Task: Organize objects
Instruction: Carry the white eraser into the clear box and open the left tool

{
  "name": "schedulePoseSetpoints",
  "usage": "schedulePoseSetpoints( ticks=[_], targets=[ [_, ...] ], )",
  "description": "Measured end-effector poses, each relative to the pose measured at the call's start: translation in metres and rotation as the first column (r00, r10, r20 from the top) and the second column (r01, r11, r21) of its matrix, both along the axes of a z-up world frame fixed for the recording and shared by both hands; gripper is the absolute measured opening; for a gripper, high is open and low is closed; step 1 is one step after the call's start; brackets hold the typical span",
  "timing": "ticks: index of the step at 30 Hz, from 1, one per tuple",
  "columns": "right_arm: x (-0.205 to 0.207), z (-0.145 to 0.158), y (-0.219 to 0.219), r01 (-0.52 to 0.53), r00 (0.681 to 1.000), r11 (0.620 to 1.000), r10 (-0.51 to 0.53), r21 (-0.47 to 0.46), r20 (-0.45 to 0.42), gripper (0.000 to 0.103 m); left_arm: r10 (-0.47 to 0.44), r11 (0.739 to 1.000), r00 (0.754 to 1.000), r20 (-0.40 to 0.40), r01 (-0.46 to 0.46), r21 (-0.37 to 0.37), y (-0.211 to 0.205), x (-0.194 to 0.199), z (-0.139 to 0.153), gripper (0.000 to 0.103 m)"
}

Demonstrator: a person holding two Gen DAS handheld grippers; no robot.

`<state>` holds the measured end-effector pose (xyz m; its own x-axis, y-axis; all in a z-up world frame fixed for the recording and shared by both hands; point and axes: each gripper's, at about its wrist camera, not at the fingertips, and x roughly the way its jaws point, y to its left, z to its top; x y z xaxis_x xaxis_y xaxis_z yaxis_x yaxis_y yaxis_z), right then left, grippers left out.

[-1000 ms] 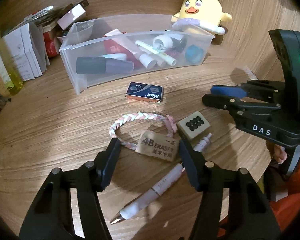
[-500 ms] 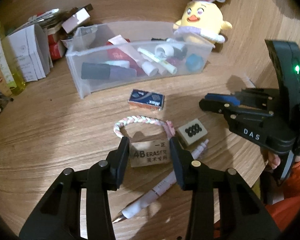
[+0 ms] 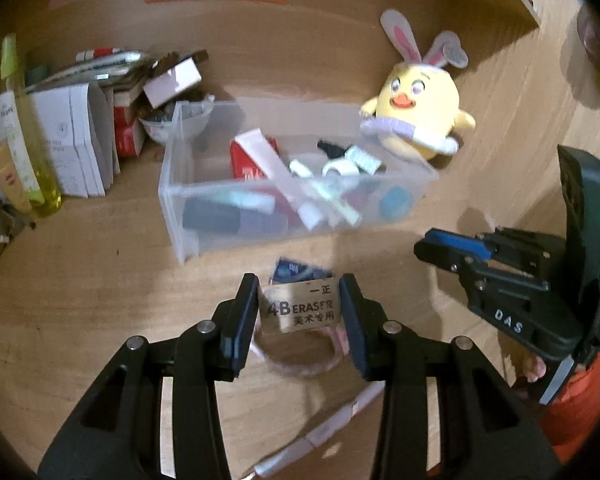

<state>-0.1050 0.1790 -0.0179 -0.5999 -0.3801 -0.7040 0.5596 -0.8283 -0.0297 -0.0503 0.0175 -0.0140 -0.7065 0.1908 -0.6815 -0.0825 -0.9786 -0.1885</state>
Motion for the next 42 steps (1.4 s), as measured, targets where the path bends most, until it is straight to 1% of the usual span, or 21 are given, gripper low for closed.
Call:
schedulePoseSetpoints(
  ticks=[8,17,24,30,31,32,35,37,40,42],
  targets=[
    [-0.012,0.021,0.001,0.011,0.998,1.000,-0.012,-0.025,-0.062,0.012,0.027,0.999,0.998,-0.060,-0.025,0.023,-0.003,-0.022,0.021,0.041],
    [-0.032,0.039,0.005,0.018,0.994,0.998,-0.024,-0.060,-0.105,0.012,0.057,0.998,0.995,-0.080,-0.055,0.025,-0.012,-0.051,0.029,0.041],
    [-0.047,0.039,0.007,0.022,0.994,0.997,-0.029,-0.071,-0.102,0.012,0.079,0.996,0.996,-0.045,-0.078,0.041,-0.017,-0.078,0.021,0.041],
    [-0.058,0.035,0.007,0.026,0.996,0.997,-0.032,-0.067,-0.089,0.012,0.100,0.993,0.995,0.022,-0.101,0.053,-0.023,-0.100,0.003,0.041],
    [-0.060,0.034,0.007,0.026,0.996,0.998,-0.032,-0.065,-0.086,0.012,0.111,0.993,0.994,0.003,-0.111,0.031,-0.022,-0.100,0.004,0.041],
    [-0.062,0.033,0.007,0.027,0.996,0.998,-0.032,-0.063,-0.083,0.012,0.110,0.994,0.994,0.001,-0.110,0.018,-0.020,-0.100,0.004,0.041],
    [-0.068,0.031,0.005,0.031,0.997,0.998,-0.035,-0.063,-0.073,0.012,0.103,0.995,0.995,0.010,-0.103,0.013,-0.018,-0.103,0.003,0.041],
    [-0.071,0.030,0.004,0.034,0.997,0.998,-0.038,-0.061,-0.072,0.012,0.109,0.994,0.994,0.009,-0.109,-0.004,-0.017,-0.105,0.002,0.041],
    [-0.077,0.027,0.001,0.038,0.997,0.998,-0.041,-0.055,-0.063,0.012,0.110,0.994,0.994,0.011,-0.110,-0.007,-0.016,-0.105,0.001,0.041],
    [-0.081,0.024,0.000,0.042,0.997,0.998,-0.045,-0.050,-0.055,0.012,0.106,0.994,0.994,0.013,-0.106,0.007,-0.018,-0.103,0.002,0.041]
  ],
)
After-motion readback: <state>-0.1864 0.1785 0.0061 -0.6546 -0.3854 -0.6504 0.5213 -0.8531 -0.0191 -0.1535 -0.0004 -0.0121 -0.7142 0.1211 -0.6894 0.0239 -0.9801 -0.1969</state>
